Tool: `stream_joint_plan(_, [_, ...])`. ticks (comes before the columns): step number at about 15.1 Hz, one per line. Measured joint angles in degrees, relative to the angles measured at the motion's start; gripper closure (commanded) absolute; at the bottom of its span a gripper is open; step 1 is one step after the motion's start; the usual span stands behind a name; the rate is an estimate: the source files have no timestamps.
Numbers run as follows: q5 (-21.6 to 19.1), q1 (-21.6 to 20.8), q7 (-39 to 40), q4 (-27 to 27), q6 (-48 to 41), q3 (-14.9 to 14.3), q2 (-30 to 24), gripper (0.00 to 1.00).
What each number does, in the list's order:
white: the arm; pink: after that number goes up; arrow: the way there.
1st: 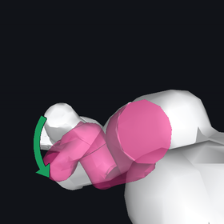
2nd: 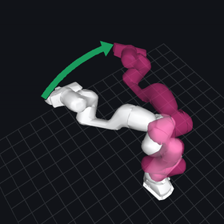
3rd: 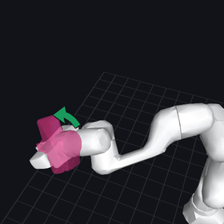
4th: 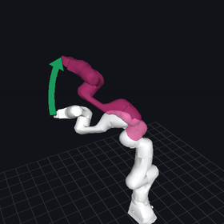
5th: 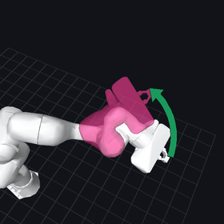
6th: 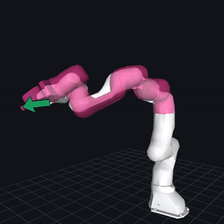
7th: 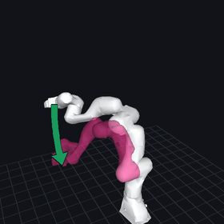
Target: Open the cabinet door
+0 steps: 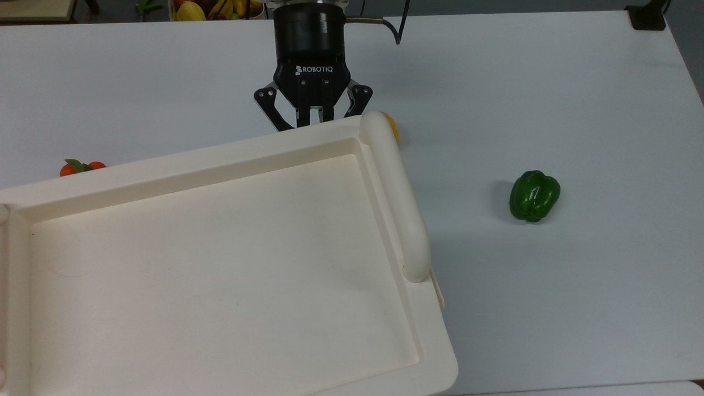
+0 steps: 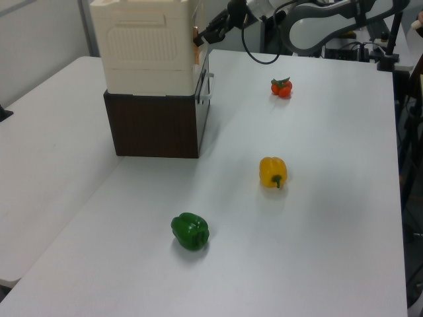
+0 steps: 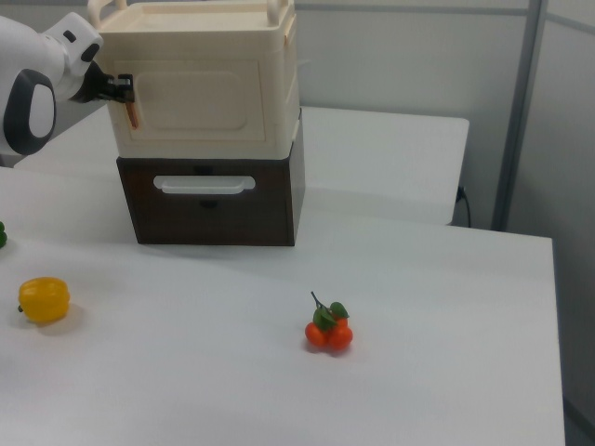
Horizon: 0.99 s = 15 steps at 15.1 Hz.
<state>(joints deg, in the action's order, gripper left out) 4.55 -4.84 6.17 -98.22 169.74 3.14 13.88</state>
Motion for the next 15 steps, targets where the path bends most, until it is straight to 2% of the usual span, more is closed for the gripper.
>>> stream_joint_plan(3, [0.0, 0.1, -0.8, -0.5, 0.0, 0.0, -0.4, 0.99])
stream_joint_plan(7, [0.0, 0.2, -1.2, -1.9, 0.0, 0.0, -1.6, 0.93])
stream_joint_plan(8, [0.0, 0.3, -1.2, -2.4, 0.0, 0.0, -2.0, 0.84])
stream_joint_plan(11, [0.0, 0.5, -1.2, -3.7, 0.0, 0.0, -3.2, 0.46])
stream_joint_plan(13, [0.0, 0.9, -1.2, -4.0, 0.0, 0.0, -4.0, 0.34])
stream_joint_plan(15, [0.0, 1.4, -1.9, -4.1, 0.0, -0.3, -5.1, 0.25])
